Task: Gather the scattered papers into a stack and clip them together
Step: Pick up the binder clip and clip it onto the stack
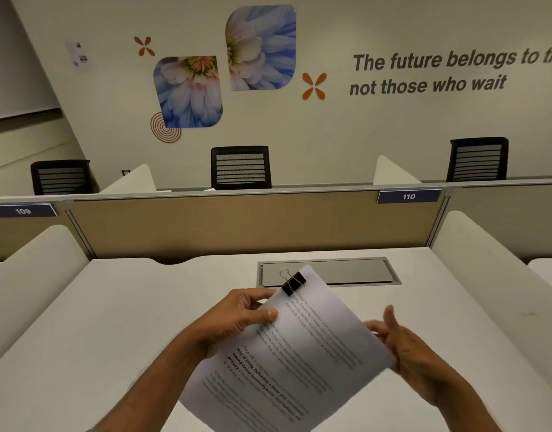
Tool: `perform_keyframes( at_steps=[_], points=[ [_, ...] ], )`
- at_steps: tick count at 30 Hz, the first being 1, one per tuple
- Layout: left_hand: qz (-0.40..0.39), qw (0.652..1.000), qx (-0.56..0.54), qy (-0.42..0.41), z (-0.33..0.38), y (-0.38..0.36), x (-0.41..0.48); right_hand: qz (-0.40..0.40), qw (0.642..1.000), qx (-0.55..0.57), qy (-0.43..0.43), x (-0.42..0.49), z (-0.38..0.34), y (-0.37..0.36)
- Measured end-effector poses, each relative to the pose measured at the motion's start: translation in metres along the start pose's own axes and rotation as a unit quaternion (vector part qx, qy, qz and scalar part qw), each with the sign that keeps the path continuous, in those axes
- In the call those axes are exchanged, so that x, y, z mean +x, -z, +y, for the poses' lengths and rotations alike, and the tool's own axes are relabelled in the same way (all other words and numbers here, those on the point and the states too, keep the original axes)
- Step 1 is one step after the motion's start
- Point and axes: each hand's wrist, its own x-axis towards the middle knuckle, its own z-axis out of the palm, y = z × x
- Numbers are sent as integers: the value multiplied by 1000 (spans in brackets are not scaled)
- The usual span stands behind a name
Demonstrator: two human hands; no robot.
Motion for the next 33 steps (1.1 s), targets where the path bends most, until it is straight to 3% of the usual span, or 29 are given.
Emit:
perform_keyframes(
  at_steps=[3, 5, 12, 16, 19, 22, 33],
  points=[
    [34, 998, -58, -3, -9, -6, 9, 10, 975, 219, -44, -8, 32, 7],
    [51, 995, -90, -8, -15, -14, 17, 8, 963, 265, -53, -8, 47, 3],
    [134, 972, -192, -11, -34, -53, 51, 36, 986, 139, -86, -29, 80, -9],
    [172, 964, -204, 14, -48, -85, 75, 146, 987, 36, -59, -37, 93, -6],
    [184, 960, -210, 25, -57, -111, 93, 244, 969, -1, -46, -32, 103, 18],
    [193, 958, -208, 53, -72, -132, 114, 293, 954, -41, -36, -25, 111, 52],
    [76, 973, -141, 164, -116, -216, 174, 329, 934, -129, -44, 5, 117, 172]
  ],
)
